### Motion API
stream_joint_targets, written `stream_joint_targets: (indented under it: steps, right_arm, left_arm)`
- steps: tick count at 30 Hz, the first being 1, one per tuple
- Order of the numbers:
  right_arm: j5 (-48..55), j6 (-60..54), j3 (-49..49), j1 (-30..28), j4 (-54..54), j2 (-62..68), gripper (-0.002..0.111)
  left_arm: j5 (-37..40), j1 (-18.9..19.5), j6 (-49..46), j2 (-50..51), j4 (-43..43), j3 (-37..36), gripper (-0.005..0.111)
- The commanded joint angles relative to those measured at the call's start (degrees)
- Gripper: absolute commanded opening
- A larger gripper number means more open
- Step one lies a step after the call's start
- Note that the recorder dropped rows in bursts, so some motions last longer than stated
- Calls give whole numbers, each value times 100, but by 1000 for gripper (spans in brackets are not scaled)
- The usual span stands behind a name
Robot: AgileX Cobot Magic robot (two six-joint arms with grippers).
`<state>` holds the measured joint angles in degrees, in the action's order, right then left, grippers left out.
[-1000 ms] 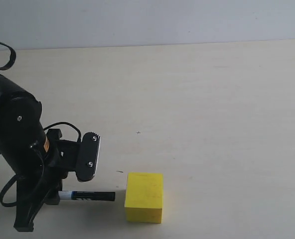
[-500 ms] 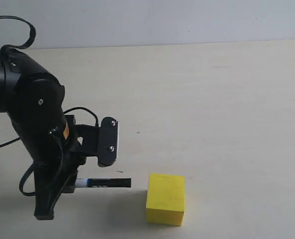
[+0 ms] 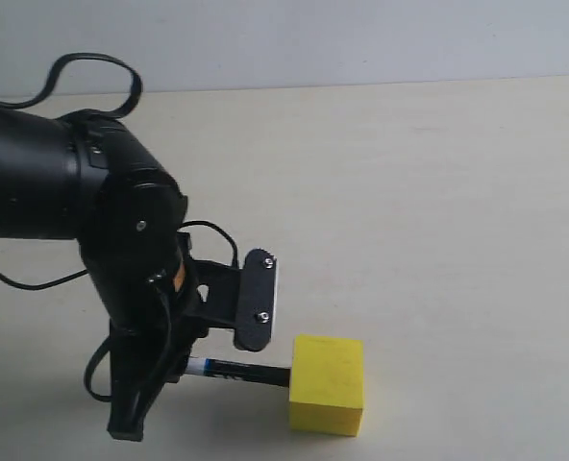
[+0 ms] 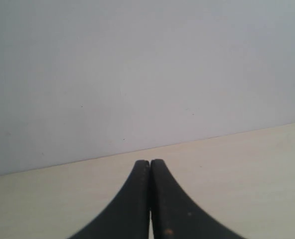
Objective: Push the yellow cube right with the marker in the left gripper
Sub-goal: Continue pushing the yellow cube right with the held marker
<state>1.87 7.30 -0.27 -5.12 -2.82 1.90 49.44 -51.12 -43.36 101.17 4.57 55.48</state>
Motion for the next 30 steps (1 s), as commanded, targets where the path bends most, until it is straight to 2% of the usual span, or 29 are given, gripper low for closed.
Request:
stream_joint_targets:
  steps: [1, 6, 10, 16, 21, 30]
  right_arm:
    - [-69, 8, 27, -30, -4, -47, 0]
    - [-69, 8, 27, -30, -4, -47, 0]
    - [-69, 8, 27, -30, -4, -47, 0]
    - [-69, 8, 27, -30, -4, -47, 0]
    - [-69, 8, 27, -30, -4, -47, 0]
    - [-69, 8, 27, -30, -4, -47, 0]
  left_arm:
    - [340, -195, 160, 318, -62, 465, 0]
    - [563, -67, 108, 322, -20, 164, 0]
    - [302, -90, -12, 322, -30, 165, 0]
    - [238, -430, -349, 478, -637, 890, 0]
    - [725, -243, -242, 621, -534, 986, 0]
    - [662, -212, 49, 621, -538, 713, 0]
